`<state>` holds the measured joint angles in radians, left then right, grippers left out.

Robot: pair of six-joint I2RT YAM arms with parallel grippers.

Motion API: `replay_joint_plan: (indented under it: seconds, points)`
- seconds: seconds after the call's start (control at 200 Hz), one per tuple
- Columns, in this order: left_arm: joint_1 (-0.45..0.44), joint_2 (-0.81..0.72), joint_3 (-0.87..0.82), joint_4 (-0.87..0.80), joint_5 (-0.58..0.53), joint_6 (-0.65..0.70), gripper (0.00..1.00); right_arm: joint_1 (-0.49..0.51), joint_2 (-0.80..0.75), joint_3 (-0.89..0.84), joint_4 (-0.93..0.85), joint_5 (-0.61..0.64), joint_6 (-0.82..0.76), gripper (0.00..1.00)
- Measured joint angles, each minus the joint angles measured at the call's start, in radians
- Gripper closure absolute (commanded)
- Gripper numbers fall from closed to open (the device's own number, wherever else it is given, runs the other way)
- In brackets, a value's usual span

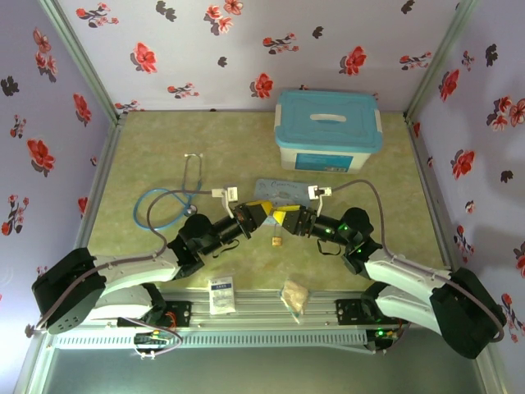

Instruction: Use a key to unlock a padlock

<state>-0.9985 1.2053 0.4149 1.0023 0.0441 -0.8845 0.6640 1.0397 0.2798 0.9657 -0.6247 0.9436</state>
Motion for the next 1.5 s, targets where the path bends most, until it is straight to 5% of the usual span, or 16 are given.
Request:
replay_joint_plan:
  seconds: [0.735,0.975,1.0,1.04,1.07,1.25,1.365,1.5]
  points:
    - [0.000,0.008,0.000,0.005,0.000,0.000,1.00,0.013,0.060,-0.006,0.084,0.018,0.010,0.96]
    - [0.000,0.008,0.000,0.008,0.000,0.000,1.00,0.013,0.051,-0.007,0.075,0.023,0.006,1.00]
    - [0.001,0.008,0.000,0.008,0.000,0.000,0.87,0.013,0.048,-0.007,0.070,0.023,0.006,1.00]
    - [0.001,0.008,0.000,0.008,0.002,-0.001,0.54,0.013,0.040,-0.008,0.060,0.023,0.003,1.00]
    - [0.001,0.008,0.000,0.007,0.000,-0.003,0.42,0.013,0.035,-0.008,0.052,0.023,0.000,1.00]
    - [0.028,-0.025,-0.008,-0.079,-0.044,-0.008,0.25,0.013,-0.060,-0.011,-0.109,0.058,-0.063,1.00]
    - [0.044,-0.087,0.017,-0.265,-0.089,0.014,0.01,0.005,-0.117,0.010,-0.323,0.126,-0.136,1.00]
    - [0.051,-0.096,0.086,-0.450,-0.096,0.068,0.00,-0.031,-0.120,0.033,-0.485,0.200,-0.183,1.00]
